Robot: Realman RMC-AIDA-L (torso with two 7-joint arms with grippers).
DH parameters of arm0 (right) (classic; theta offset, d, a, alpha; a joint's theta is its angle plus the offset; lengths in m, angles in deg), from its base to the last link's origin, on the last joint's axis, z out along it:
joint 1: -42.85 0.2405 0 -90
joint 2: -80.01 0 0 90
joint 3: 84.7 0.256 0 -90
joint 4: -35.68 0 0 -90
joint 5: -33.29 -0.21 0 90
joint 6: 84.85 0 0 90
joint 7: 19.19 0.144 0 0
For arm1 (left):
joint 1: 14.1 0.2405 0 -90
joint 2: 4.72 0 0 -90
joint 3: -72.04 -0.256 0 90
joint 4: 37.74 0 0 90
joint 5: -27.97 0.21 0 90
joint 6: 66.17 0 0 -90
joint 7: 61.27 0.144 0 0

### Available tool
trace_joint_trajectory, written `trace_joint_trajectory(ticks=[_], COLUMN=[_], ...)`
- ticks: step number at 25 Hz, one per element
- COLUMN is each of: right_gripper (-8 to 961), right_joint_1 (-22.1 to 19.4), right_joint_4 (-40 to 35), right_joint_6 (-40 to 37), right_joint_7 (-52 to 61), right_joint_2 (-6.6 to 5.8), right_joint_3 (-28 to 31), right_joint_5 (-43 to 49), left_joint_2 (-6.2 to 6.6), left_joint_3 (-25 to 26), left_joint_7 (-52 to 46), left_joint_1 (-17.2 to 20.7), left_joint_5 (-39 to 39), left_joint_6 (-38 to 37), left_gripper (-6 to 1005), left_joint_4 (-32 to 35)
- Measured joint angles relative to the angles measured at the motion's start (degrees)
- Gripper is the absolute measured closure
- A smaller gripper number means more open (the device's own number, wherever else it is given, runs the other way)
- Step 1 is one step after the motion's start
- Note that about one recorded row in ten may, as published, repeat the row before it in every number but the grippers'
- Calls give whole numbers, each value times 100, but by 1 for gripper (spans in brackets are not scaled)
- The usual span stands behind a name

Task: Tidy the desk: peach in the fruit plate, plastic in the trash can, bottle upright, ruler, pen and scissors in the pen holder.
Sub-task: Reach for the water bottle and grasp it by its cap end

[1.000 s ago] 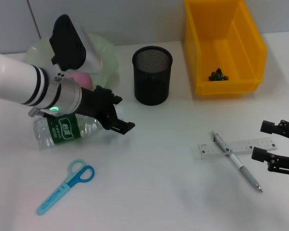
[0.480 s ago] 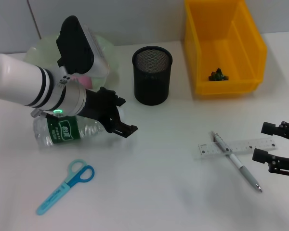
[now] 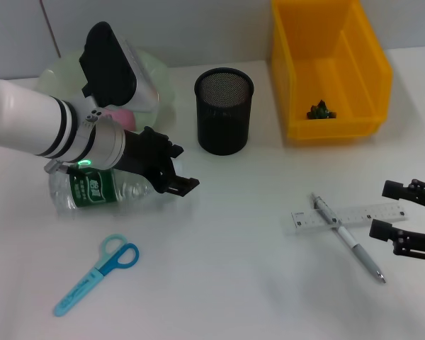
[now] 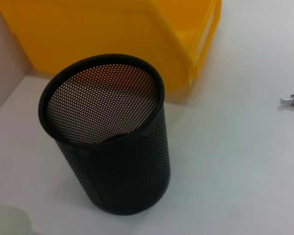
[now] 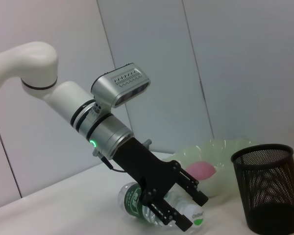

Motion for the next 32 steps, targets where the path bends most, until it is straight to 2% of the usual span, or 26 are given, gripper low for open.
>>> trace_joint_trajectory(ticks=[9,20,32], right_gripper=[120,120,121], right_joint_1=[21,31,138], right_joint_4=[1,31,144], right_joint_6=[-5,0,76], right_joint_7=[0,0,0], right_joint_2=[0,0,-33], right_joint_3=[14,25,30], right_joint_5=[78,126,256], left_joint_2=[0,0,6], left_joint_3=[0,-135,-232], left_joint_7=[-66,-101,-123], left_joint_1=[27,27,27], left_joint_5=[5,49,63], left_joint_6=[45,61,173], left_gripper=[296,215,209], left_joint_4=[81,106,27])
